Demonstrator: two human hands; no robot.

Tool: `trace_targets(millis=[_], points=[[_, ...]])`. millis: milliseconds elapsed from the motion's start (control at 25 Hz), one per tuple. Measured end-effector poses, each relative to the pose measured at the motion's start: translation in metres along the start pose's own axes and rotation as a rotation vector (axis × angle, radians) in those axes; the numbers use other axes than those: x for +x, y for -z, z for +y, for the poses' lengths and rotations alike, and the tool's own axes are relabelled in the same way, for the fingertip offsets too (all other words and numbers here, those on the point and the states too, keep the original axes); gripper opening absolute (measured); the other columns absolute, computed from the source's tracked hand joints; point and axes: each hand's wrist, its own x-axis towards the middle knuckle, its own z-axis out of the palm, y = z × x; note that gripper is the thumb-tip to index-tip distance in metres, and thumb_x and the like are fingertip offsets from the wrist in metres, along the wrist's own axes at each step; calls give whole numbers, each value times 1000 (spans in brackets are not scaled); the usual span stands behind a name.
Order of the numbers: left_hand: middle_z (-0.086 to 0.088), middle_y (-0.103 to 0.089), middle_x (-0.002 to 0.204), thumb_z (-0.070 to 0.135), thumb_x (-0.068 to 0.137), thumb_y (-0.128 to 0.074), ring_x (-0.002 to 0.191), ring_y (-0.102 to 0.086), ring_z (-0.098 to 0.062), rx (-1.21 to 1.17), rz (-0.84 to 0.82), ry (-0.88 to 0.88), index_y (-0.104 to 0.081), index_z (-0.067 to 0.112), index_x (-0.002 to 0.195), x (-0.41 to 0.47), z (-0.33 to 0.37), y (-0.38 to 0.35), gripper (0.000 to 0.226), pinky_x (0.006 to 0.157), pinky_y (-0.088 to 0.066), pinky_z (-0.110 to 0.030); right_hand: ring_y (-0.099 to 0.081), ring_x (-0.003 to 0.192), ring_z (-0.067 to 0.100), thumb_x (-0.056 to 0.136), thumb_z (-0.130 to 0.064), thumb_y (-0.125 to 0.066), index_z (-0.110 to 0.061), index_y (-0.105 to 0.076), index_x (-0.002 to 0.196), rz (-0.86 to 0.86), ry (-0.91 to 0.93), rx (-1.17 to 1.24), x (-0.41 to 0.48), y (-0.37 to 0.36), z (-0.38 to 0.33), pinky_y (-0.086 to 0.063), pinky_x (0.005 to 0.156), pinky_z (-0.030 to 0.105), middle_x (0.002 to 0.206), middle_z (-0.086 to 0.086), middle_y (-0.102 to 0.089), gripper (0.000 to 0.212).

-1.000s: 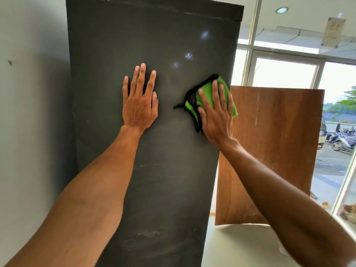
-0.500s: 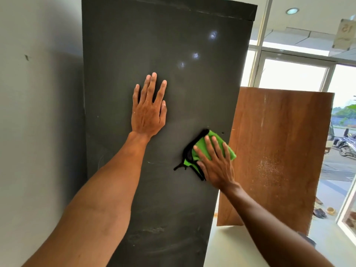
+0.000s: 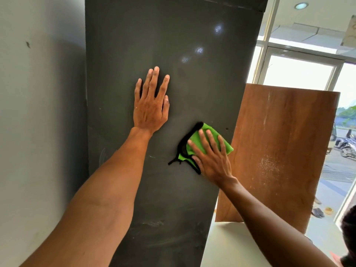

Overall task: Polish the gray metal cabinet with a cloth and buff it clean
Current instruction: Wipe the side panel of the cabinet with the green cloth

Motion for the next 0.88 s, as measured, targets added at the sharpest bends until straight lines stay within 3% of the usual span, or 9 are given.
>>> trace_targets(millis=[120,240,360,520,640,880], points=[[-15,-26,167,24,102,-44,156,-22,-30,-7,-6,-5,-34,18,159,-2,-1,2,59,125,-19,-51,-17,155,34,106,-43,-46,-32,-33,158,19,35,6,44,13,13,-14,124,54,167,13,-20,55],[-15,-26,167,23,101,-43,156,-23,-30,8,-19,-8,-35,18,159,-7,-5,4,59,125,-20,-51,-13,156,33,109,-44,-38,-32,-30,159,87,-116,47,117,30,18,-9,126,52,168,13,-17,53],[-15,-25,167,21,99,-45,156,-22,-29,19,-27,-29,-35,18,159,-20,-19,7,61,125,-19,-52,-11,156,33,109,-43,-36,-31,-28,160,113,-179,64,127,26,-4,-9,125,53,168,13,-16,53],[-14,-24,168,21,102,-46,156,-22,-28,38,-66,-19,-34,19,159,-45,-41,15,59,125,-18,-51,-13,156,31,105,-46,-43,-35,-26,160,-32,129,-12,61,-4,-55,-10,125,54,169,10,-17,59],[-14,-22,169,23,102,-45,157,-20,-28,64,-110,-3,-33,20,160,-57,-52,25,59,125,-18,-51,-15,156,29,106,-49,-42,-36,-26,160,-44,284,-32,57,-9,-55,-11,125,53,169,8,-17,58],[-15,-21,169,23,94,-49,157,-19,-30,42,-139,18,-32,19,161,-71,-65,29,68,124,-21,-51,-11,156,32,110,-46,-31,-32,-24,161,78,-92,60,150,19,-50,-11,125,54,169,12,-14,53]])
